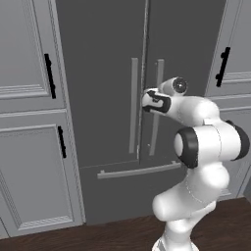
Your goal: Take the strawberry from the fridge and place it on top of the pancake, located on the dining counter.
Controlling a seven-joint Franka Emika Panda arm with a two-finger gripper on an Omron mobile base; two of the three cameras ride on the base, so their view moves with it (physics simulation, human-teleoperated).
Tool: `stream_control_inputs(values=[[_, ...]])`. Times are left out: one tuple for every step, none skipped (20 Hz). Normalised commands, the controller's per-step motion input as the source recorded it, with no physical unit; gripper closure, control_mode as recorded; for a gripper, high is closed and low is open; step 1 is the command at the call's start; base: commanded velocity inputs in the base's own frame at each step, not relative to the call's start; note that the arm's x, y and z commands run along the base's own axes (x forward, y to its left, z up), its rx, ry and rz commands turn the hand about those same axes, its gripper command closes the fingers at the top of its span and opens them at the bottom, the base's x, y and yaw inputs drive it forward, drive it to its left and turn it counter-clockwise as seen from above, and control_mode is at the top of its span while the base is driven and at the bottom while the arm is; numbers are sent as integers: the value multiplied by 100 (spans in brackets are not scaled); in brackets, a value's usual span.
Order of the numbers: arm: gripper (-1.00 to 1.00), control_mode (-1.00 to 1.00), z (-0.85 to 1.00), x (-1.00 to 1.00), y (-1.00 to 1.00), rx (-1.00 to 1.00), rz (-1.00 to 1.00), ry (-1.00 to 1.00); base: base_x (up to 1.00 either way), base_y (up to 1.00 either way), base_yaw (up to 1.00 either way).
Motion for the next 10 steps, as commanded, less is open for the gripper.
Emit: stream_control_inputs(values=[[100,-100,0,-100,-89,7,0,0,0,0,0],[100,-100,0,-100,-96,7,0,0,0,0,0],[100,-100,0,-100,-100,7,0,0,0,0,0],[100,-100,0,-100,-100,8,0,0,0,0,0],[100,-100,0,-100,-100,8,0,0,0,0,0],[100,-100,0,-100,-100,8,0,0,0,0,0],[100,-100,0,-100,-100,6,0,0,0,0,0],[100,-100,0,-100,-100,5,0,0,0,0,0],[100,-100,0,-100,-100,4,0,1,0,0,0],[100,-100,0,-100,-100,5,0,1,0,0,0]])
